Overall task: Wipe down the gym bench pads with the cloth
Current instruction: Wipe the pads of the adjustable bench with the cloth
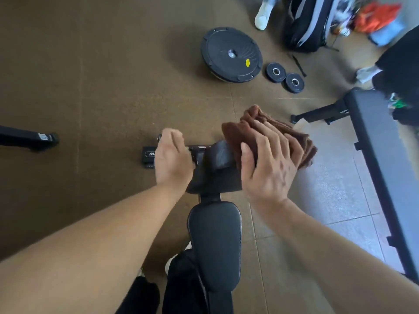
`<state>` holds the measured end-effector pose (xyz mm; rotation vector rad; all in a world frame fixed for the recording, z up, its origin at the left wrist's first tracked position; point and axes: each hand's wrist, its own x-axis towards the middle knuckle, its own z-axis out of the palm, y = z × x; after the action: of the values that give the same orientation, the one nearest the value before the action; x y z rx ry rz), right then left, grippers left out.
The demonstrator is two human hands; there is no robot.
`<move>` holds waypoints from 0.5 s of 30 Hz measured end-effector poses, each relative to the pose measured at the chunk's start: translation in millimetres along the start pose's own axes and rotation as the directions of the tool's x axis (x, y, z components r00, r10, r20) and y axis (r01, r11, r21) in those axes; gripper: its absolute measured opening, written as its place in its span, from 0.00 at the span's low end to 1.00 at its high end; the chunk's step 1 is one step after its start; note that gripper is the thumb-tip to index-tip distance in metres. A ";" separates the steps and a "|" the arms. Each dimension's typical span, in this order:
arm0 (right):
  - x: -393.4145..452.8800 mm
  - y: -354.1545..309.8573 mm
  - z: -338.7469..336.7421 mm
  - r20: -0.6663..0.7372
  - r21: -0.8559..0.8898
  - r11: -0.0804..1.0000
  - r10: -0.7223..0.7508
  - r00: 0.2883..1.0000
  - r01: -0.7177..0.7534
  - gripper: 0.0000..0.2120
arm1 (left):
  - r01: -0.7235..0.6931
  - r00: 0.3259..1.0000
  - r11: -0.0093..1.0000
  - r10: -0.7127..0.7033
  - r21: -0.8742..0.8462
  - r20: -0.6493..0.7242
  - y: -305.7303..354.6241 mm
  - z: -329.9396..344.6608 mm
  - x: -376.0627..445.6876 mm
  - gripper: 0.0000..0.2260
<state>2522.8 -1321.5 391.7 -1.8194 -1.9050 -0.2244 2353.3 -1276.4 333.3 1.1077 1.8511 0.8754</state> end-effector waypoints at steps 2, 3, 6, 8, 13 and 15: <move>0.0 4.9 -2.1 0.021 -0.044 0.991 -0.122 0.992 0.123 0.20 | 0.006 0.993 0.976 -0.031 0.220 0.110 -72.6 -36.0 -14.4 0.10; 2.3 8.5 -4.1 0.053 -0.057 0.979 -0.195 0.979 0.198 0.20 | 0.006 0.986 0.952 -0.056 0.305 0.154 -100.9 -46.3 -19.9 0.09; 14.0 1.5 -1.6 0.129 -0.097 0.896 -0.421 0.898 0.434 0.17 | -0.079 0.965 0.906 -0.034 0.415 0.259 -147.7 -48.6 -31.1 0.09; 20.9 -12.5 6.9 0.231 -0.142 0.790 -0.559 0.796 0.596 0.15 | -0.178 0.945 0.897 0.043 0.404 0.323 -158.3 -36.4 -34.1 0.13; 9.5 -46.1 48.6 0.692 -0.255 0.298 -0.608 0.388 0.920 0.16 | -0.147 0.956 0.936 0.051 0.321 0.289 -181.5 1.5 -37.7 0.12; -18.1 -56.3 81.8 0.832 -0.248 0.127 -0.481 0.278 0.961 0.18 | -0.087 0.969 0.952 0.013 0.292 0.247 -192.9 6.4 -40.8 0.12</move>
<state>2448.7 -1306.9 324.8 -0.9015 -3.5815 -1.1114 2301.0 -1385.8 177.7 1.3892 1.7926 0.4658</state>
